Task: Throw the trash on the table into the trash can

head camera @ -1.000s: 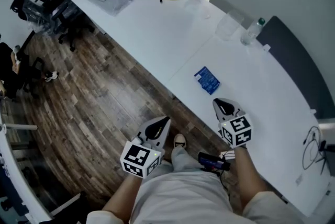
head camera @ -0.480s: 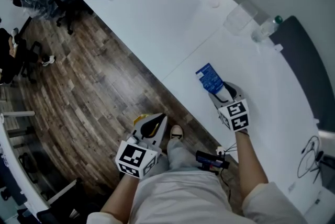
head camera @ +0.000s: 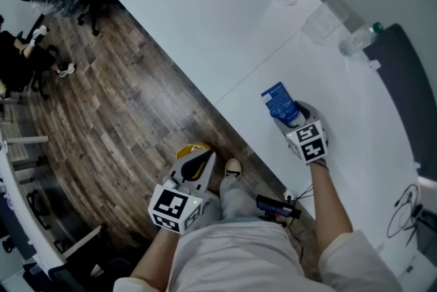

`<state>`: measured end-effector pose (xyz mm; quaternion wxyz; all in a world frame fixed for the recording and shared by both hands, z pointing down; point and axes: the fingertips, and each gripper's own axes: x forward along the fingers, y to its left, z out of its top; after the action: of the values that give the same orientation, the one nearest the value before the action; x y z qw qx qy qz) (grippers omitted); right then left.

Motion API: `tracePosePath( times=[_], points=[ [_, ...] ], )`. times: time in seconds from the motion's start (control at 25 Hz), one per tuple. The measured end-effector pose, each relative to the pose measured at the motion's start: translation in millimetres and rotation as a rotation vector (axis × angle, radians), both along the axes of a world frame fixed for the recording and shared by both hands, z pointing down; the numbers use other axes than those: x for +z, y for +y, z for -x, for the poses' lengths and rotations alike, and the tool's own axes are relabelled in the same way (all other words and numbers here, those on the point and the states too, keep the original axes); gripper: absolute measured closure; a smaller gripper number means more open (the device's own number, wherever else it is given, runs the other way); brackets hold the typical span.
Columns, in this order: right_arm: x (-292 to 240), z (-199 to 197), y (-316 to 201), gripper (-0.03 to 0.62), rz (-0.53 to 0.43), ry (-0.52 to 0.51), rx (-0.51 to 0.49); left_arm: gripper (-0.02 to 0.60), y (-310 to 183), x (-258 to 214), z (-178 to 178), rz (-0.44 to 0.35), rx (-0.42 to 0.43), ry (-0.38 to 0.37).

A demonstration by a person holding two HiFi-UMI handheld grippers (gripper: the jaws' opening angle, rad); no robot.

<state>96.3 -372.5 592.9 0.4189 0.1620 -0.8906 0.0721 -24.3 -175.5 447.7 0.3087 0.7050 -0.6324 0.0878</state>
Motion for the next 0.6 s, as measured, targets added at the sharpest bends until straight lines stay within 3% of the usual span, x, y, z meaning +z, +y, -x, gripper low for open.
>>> tracePosePath(
  times=[0.32,0.52,0.6],
  points=[
    [0.8,-0.4,-2.2,0.280,0.037,-0.023,0.032,0.580,6.0,-1.8,4.9,-0.003,-0.020,0.000],
    [0.3,-4.1,-5.6,0.345,0.037,-0.014,0.048,0.580,8.3,-1.5,2.1,0.000,-0.015,-0.001],
    [-3.1,-5.6,-6.9,0.417,0.021,-0.010,0.063,0.580,9.2,-3.6,2.4,-0.002,-0.015,-0.002]
  ],
)
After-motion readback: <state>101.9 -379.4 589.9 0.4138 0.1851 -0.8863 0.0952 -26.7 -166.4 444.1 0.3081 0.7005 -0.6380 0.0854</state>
